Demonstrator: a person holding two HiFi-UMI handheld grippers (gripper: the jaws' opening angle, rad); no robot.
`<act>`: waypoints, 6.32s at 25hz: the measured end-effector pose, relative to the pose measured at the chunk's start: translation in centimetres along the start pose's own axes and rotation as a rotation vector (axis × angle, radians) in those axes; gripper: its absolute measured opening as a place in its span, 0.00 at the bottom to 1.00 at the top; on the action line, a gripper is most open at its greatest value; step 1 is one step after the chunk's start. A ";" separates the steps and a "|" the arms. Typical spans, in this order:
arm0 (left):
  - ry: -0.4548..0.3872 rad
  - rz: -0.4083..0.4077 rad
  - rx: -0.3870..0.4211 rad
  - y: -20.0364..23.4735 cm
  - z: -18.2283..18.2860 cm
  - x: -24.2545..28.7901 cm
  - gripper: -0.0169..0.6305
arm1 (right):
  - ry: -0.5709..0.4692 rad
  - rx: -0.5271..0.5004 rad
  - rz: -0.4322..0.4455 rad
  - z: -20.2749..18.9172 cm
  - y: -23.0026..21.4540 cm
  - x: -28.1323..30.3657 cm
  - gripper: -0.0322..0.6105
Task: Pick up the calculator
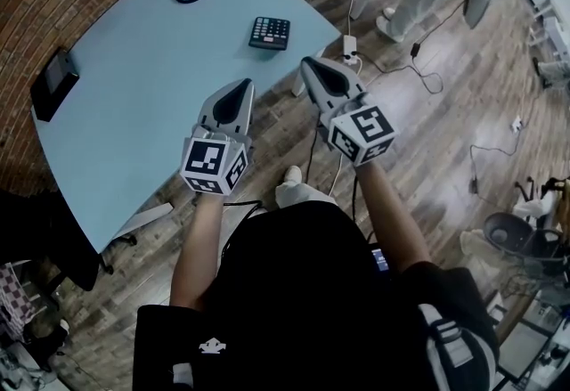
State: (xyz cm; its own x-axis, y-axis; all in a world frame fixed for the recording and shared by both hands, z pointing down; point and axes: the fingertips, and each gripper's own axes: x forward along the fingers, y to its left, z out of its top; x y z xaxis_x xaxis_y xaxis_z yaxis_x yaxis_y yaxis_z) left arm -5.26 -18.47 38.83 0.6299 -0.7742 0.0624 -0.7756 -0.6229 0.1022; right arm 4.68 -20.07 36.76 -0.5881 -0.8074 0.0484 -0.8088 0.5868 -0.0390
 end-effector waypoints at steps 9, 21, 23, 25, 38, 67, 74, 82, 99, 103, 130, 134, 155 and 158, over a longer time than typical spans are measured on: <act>0.027 0.036 -0.001 1.0 0.0 4.7 0.04 | 0.012 0.021 0.024 -0.1 -4.8 2.3 0.06; 0.082 0.110 0.020 3.2 -0.9 8.4 0.04 | 0.024 0.069 0.041 -1.3 -9.6 3.4 0.06; 0.092 0.113 0.028 3.6 -0.9 8.9 0.04 | 0.028 0.073 0.039 -1.4 -10.0 3.6 0.06; 0.102 0.105 0.035 3.9 -0.9 9.3 0.04 | 0.028 0.074 0.038 -1.4 -10.1 3.9 0.06; 0.200 -0.026 0.054 5.5 -4.8 13.3 0.04 | 0.064 0.092 -0.024 -3.2 -11.7 6.7 0.06; 0.551 -0.419 0.427 9.4 -18.2 19.4 0.24 | 0.208 0.178 -0.260 -9.2 -15.6 8.8 0.06; 0.628 -0.503 0.692 9.4 -21.5 20.2 0.35 | 0.242 0.212 -0.282 -10.7 -15.6 8.7 0.06; 0.663 -0.562 0.904 9.2 -24.7 21.2 0.35 | 0.274 0.220 -0.288 -12.0 -15.7 8.3 0.06; 0.681 -0.543 0.951 9.6 -24.8 22.0 0.20 | 0.289 0.225 -0.271 -12.5 -15.6 8.1 0.06; 0.654 -0.515 0.949 9.5 -23.5 22.4 0.19 | 0.286 0.227 -0.263 -12.5 -15.5 8.2 0.06; 0.561 -0.334 0.681 9.5 -15.7 21.9 0.11 | 0.222 0.202 -0.206 -10.5 -15.3 8.4 0.06; 0.498 -0.247 0.564 9.6 -13.6 21.5 0.11 | 0.212 0.195 -0.192 -10.3 -15.2 8.5 0.06; 0.241 -0.059 0.297 6.2 -2.9 17.4 0.11 | 0.105 0.130 -0.056 -4.6 -11.9 8.7 0.06; 0.202 -0.045 0.250 5.8 -1.7 16.3 0.11 | 0.085 0.121 -0.032 -3.4 -11.1 8.6 0.06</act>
State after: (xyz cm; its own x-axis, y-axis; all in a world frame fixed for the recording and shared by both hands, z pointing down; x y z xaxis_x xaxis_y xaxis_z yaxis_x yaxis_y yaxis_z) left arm 0.59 -34.48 42.12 0.6395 -0.7228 0.2619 -0.7171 -0.6836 -0.1360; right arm 8.53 -33.32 41.01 -0.5640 -0.8146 0.1353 -0.8240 0.5447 -0.1556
